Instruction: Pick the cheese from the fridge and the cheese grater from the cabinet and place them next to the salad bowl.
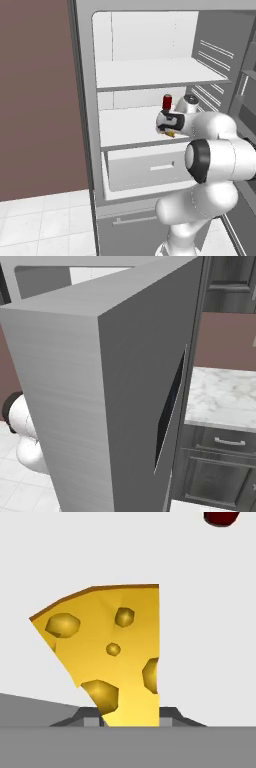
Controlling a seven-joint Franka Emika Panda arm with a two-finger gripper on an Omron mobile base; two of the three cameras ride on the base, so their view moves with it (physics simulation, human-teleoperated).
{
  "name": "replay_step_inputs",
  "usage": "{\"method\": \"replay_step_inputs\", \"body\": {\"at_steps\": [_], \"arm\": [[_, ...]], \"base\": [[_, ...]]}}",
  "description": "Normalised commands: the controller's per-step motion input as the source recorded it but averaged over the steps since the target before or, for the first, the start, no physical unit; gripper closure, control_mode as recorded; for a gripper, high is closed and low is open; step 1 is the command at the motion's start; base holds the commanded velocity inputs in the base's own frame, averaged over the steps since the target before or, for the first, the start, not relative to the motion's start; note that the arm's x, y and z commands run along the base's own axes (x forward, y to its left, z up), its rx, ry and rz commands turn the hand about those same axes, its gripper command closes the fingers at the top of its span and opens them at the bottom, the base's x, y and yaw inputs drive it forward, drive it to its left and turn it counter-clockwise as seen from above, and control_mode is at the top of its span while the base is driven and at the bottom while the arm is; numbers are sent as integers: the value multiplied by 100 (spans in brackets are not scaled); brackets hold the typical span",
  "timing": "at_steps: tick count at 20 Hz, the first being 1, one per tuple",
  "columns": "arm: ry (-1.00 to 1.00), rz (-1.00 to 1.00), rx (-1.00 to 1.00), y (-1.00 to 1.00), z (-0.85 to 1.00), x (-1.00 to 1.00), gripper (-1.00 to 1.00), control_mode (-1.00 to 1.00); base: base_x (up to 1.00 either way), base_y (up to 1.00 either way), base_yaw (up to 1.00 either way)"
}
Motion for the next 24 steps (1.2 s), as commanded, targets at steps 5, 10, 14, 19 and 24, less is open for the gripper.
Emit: {"method": "replay_step_inputs", "body": {"at_steps": [5, 10, 14, 19, 24], "arm": [[-12, 0, 0, 6, 11, -50, 100, -100], [-7, 0, 0, 0, 54, -39, 100, -100], [-4, 0, 0, 0, 64, -36, 100, -100], [0, 0, 0, 0, 49, -46, 100, -100], [0, 0, 0, 0, 38, -69, 100, -100]], "base": [[0, 0, 0], [0, 0, 0], [0, 0, 0], [0, 0, 0], [0, 0, 0]]}}
